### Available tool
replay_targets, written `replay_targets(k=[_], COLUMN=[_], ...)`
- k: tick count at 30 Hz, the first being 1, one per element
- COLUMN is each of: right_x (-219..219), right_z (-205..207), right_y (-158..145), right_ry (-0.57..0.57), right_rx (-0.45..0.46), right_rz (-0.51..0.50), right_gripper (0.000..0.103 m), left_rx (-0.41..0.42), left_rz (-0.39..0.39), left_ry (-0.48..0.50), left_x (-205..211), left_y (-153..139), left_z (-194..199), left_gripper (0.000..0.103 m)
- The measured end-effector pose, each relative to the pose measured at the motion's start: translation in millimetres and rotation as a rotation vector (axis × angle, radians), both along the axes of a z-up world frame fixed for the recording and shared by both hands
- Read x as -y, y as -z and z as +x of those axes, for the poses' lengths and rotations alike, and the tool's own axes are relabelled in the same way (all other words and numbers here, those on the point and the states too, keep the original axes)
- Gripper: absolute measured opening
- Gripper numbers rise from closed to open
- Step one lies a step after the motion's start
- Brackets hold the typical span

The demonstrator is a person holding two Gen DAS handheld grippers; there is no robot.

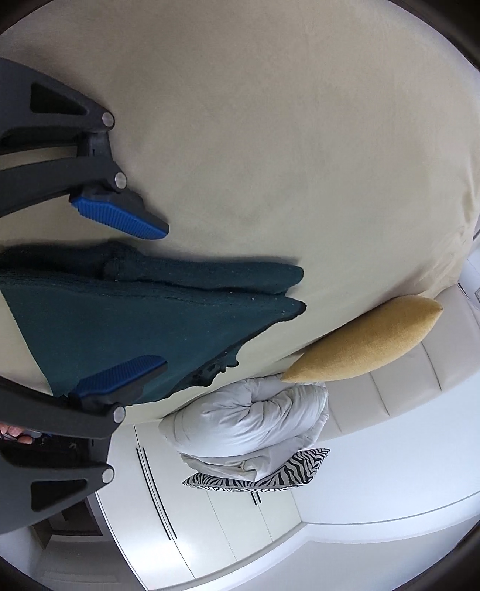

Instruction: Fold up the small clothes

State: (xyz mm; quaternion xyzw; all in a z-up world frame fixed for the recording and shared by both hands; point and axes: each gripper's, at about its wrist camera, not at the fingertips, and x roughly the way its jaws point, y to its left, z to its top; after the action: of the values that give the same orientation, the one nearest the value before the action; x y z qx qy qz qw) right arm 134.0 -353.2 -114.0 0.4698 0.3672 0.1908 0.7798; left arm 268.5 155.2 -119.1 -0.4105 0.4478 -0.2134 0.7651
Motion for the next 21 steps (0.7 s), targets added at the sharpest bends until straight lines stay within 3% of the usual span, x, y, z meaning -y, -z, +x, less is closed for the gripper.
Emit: replay_targets(k=[3, 7, 11, 18, 21], right_x=[-13, -28, -42, -69, -86], right_z=[7, 16, 26, 50, 59], right_y=[-2, -5, -12, -24, -27], right_ry=[-0.028, -0.054, -0.081, -0.152, -0.197], right_rx=[0.008, 0.003, 0.011, 0.007, -0.004], right_rz=[0.020, 0.017, 0.019, -0.023, -0.055], right_gripper=[0.050, 0.050, 0.050, 0.050, 0.050], left_rx=[-0.031, -0.052, -0.091, -0.132, -0.121], left_rz=[-0.024, 0.001, -0.125, -0.148, -0.113], left_ry=[0.045, 0.143, 0.124, 0.113, 0.142], left_x=[6, 19, 5, 1, 4], left_y=[4, 4, 10, 11, 9], left_z=[13, 17, 15, 15, 15], left_gripper=[0.068, 0.068, 0.065, 0.060, 0.054])
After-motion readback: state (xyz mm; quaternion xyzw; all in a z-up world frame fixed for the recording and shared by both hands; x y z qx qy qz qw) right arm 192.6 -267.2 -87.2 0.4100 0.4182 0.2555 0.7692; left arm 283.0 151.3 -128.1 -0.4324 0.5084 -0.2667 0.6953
